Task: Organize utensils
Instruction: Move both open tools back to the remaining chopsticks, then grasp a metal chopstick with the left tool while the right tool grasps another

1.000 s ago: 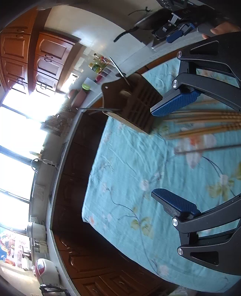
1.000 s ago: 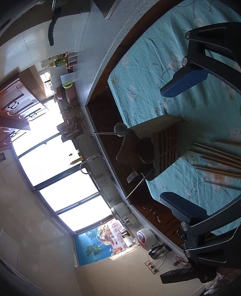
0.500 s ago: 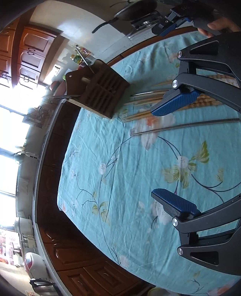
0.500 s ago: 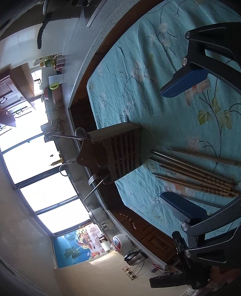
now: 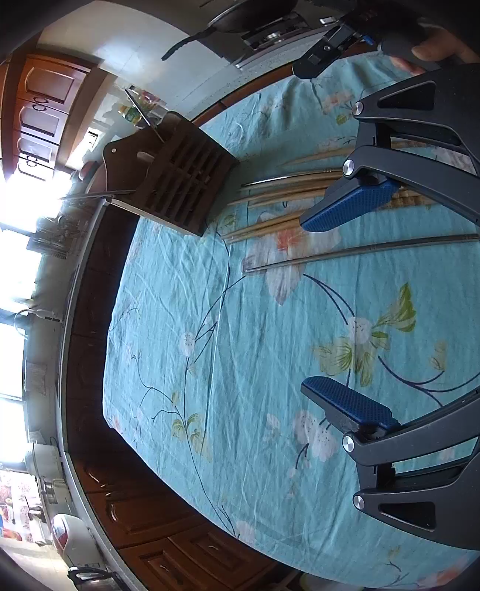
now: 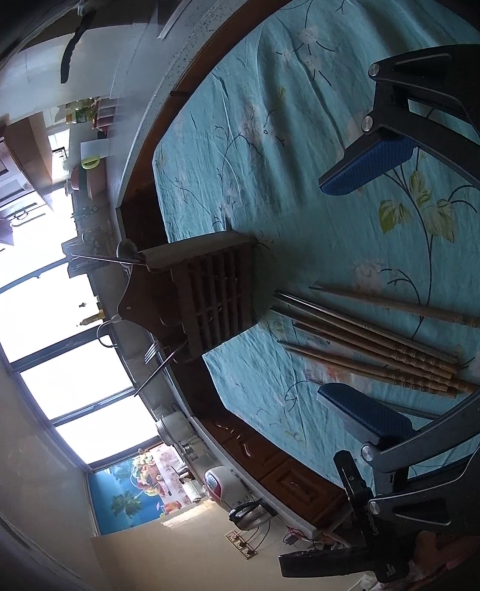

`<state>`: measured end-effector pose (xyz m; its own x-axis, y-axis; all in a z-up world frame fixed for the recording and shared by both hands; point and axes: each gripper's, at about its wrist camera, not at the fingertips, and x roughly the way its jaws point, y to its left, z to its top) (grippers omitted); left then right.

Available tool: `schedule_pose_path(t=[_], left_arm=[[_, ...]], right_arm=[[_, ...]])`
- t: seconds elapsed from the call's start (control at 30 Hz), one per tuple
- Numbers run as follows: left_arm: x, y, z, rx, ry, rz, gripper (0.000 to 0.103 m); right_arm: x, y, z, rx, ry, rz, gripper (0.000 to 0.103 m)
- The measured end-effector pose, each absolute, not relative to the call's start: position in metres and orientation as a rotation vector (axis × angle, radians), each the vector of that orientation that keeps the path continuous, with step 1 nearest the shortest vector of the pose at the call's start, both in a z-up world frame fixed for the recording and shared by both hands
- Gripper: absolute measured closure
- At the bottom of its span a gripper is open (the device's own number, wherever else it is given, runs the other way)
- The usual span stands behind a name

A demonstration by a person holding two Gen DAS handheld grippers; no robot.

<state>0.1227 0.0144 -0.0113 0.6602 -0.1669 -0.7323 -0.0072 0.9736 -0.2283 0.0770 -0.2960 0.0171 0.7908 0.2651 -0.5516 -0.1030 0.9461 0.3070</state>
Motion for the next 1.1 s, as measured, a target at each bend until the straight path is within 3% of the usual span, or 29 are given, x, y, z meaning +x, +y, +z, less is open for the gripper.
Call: schedule_pose_path(t=[0.13,0.2,0.27,0.37,0.5,0.57,0.77,0.9,1.1], left_arm=[[0.132,0.010,-0.013,-0.215,0.859,-0.097,0.021],[0.140,0.005,-0.016,-0.201,0.876,-0.103,0.021],[0.147,0.001,-0.017,-0.191,0.890,-0.114,0.022],[0.159,-0.007,-0.021,-0.184,0.916,-0.137,0.031],[0.176,-0.014,-0.029,-0.185,0.959,-0.163,0.050],[0.185,-0.017,-0.034,-0.183,0.977,-0.171,0.053],[0.202,-0.024,-0.044,-0.164,1.006,-0.187,0.061],[0.212,-0.031,-0.053,-0.137,1.037,-0.193,0.079],[0.220,-0.041,-0.053,-0.089,1.018,-0.194,0.079]], right_arm=[[0.088,-0.291,0.014,0.264,0.652,0.214,0.006],[0.097,-0.288,0.013,0.257,0.677,0.218,0.015],[0.106,-0.286,0.009,0.266,0.701,0.224,0.032],[0.123,-0.282,0.004,0.273,0.743,0.230,0.050],[0.146,-0.276,-0.007,0.285,0.808,0.241,0.061],[0.156,-0.273,-0.012,0.286,0.829,0.241,0.068],[0.179,-0.262,-0.025,0.247,0.891,0.235,0.079],[0.189,-0.256,-0.035,0.212,0.933,0.224,0.086],[0.200,-0.246,-0.034,0.132,0.937,0.207,0.087]])
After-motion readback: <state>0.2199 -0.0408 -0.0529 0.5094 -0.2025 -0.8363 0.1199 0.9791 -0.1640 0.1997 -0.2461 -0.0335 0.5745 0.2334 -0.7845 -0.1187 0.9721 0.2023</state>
